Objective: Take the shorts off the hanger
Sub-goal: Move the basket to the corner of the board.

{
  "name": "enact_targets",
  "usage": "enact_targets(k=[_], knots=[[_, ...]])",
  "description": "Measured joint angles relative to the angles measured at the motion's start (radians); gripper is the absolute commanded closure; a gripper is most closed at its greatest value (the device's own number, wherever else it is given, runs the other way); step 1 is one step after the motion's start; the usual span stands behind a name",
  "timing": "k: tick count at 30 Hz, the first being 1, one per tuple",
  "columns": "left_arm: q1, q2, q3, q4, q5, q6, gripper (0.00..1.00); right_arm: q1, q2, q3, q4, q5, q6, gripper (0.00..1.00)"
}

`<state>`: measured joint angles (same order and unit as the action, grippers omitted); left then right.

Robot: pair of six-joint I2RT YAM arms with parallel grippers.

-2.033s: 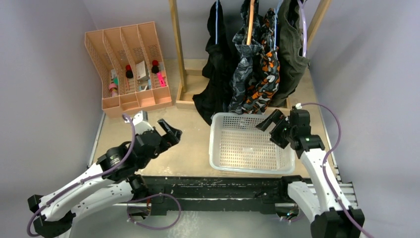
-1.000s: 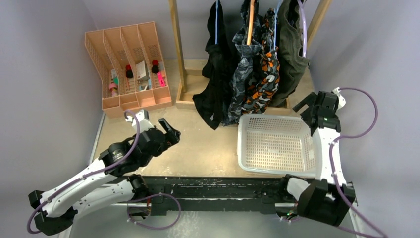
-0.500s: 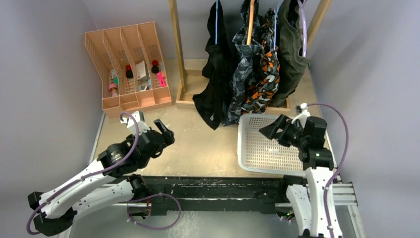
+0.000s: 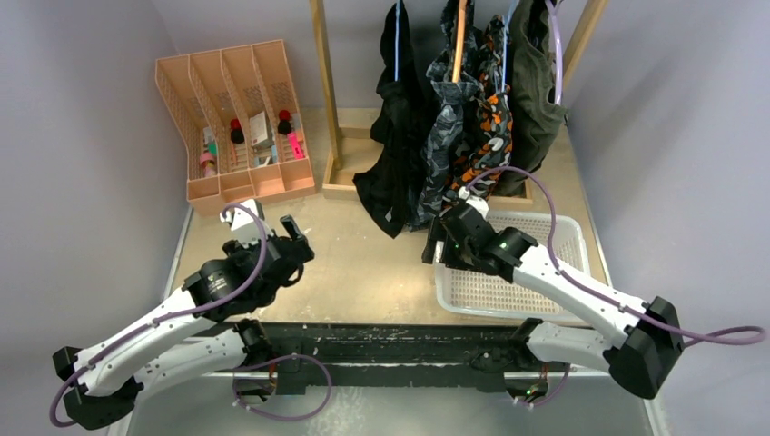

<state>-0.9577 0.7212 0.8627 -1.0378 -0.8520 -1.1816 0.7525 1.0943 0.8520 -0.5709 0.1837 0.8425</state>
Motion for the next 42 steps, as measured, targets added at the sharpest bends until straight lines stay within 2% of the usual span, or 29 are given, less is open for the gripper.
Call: enact_targets(k=[4,10,18,22,27,34,42], knots=[[0.0,0.009,0.0,0.002,-0.034,0.05,0.0,0.02,0.056,0.0,-0.019,0.147,0.046,0.08],[0.0,0.015,-0.002,0.023,-0.068,0.127,0.0,0.02,0.162,-0.023,-0.05,0.264,0.146,0.03],[0.0,0.086,-0.011,0.071,-0.048,0.203,0.0,-0.014,0.06,-0.043,-0.156,0.356,0.223,0.01],[0.0,0.124,-0.011,0.071,-0.037,0.202,0.0,-0.101,0.011,-0.063,-0.121,0.34,0.2,0.01],[0.0,0.073,-0.011,0.061,-0.039,0.195,0.0,-0.208,0.003,-0.068,-0.119,0.338,0.183,0.02],[0.0,-0.07,-0.011,0.059,-0.062,0.194,0.0,-0.217,-0.119,-0.057,-0.127,0.281,0.13,0.07],[0.0,-0.058,-0.016,0.059,-0.065,0.196,0.0,-0.2,-0.234,-0.045,-0.055,0.053,0.029,0.17]])
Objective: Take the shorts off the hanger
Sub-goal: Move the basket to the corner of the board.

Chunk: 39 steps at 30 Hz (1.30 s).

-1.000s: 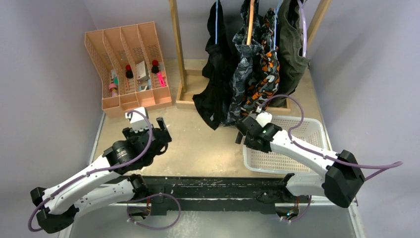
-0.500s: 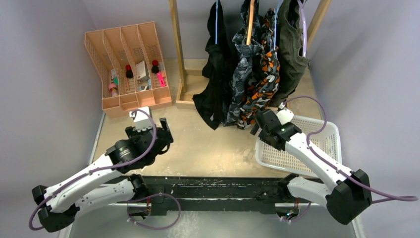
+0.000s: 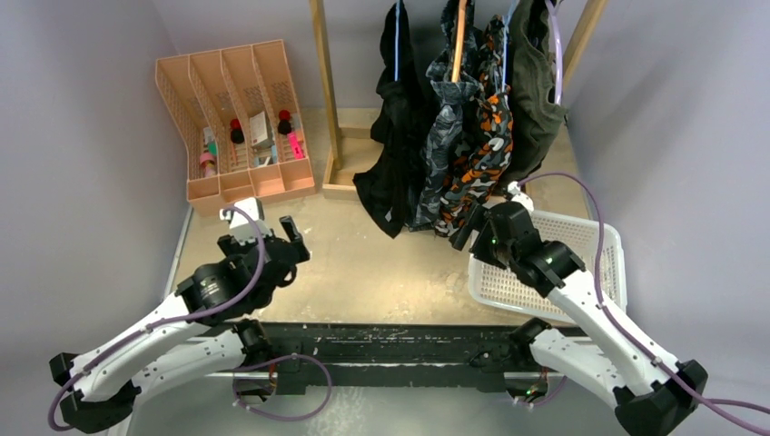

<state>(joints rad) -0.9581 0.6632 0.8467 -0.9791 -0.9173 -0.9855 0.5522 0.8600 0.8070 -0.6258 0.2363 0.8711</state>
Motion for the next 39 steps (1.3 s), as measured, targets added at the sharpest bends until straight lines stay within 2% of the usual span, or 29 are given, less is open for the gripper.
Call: enact_targets(k=[7,15,24,30,35,39], knots=[[0.0,0.095,0.0,0.001,0.008,0.002,0.0,0.102,-0.022,0.032,0.103,-0.151,-0.053,0.19],[0.0,0.079,0.0,-0.004,0.003,-0.002,0.0,0.302,0.224,0.002,0.249,-0.153,-0.002,0.13],[0.0,0.059,0.0,-0.013,-0.023,-0.021,0.0,0.304,0.331,-0.116,0.172,0.043,0.218,0.08],[0.0,0.112,-0.001,-0.013,-0.024,-0.024,0.0,0.297,0.308,-0.136,0.08,0.159,0.342,0.08],[0.0,0.173,-0.001,-0.014,-0.023,-0.024,0.0,0.292,0.207,-0.15,0.036,0.193,0.35,0.09],[0.0,0.187,-0.001,-0.014,-0.019,-0.024,0.0,0.291,0.156,-0.113,0.082,0.152,0.211,0.13]])
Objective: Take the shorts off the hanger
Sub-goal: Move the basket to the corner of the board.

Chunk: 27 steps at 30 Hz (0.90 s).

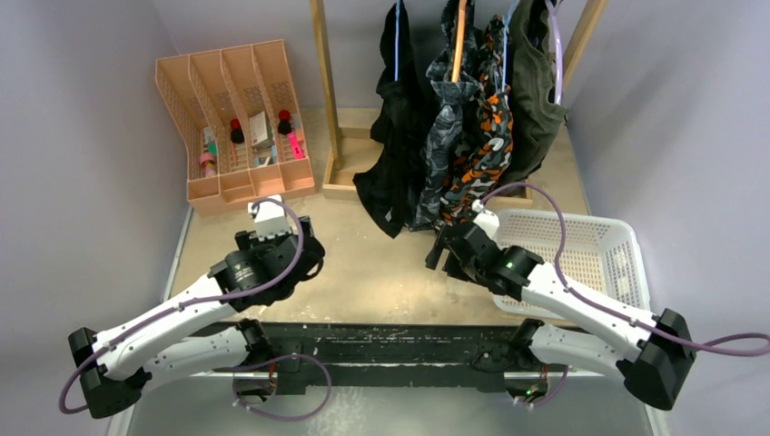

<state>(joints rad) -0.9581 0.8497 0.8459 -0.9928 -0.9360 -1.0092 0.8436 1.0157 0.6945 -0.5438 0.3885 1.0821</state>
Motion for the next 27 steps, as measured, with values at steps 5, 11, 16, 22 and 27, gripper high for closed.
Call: enact_targets(k=[5,11,16,22,27], knots=[[0.0,-0.037,0.0,0.0,0.0,0.0,0.0,0.003,-0.083,0.041,0.116,-0.107,-0.142,0.18],[0.0,-0.077,0.0,0.0,-0.003,0.0,0.0,0.018,-0.175,0.084,0.217,-0.275,-0.288,0.24],[0.0,-0.08,0.0,0.0,-0.004,0.0,0.0,0.166,-0.02,0.307,0.192,-0.212,-0.357,0.22],[0.0,-0.079,0.0,-0.001,-0.011,-0.001,0.0,0.333,0.219,0.636,0.051,0.027,-0.365,0.21],[0.0,-0.079,0.0,-0.001,-0.016,-0.001,0.0,0.333,0.341,0.854,-0.059,0.208,-0.377,0.2]])
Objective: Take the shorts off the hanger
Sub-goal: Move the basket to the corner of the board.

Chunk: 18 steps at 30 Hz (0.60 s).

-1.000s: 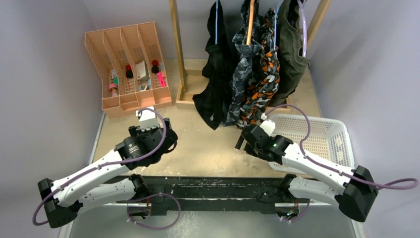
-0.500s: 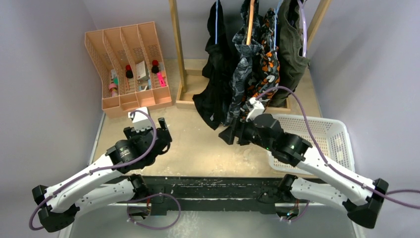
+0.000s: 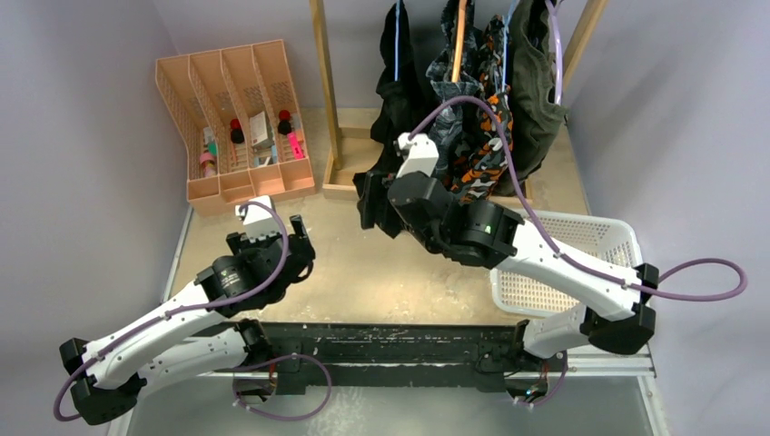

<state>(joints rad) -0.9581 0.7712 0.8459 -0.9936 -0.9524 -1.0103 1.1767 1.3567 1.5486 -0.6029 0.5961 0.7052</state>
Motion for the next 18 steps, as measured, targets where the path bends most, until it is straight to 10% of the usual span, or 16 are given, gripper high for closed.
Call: enact_targets(k=[18], knots=[[0.0,0.008,0.0,-0.009,-0.006,-0.001,0.0,-0.198,0.318,0.692,-0.129,0.212,-0.295,0.14]])
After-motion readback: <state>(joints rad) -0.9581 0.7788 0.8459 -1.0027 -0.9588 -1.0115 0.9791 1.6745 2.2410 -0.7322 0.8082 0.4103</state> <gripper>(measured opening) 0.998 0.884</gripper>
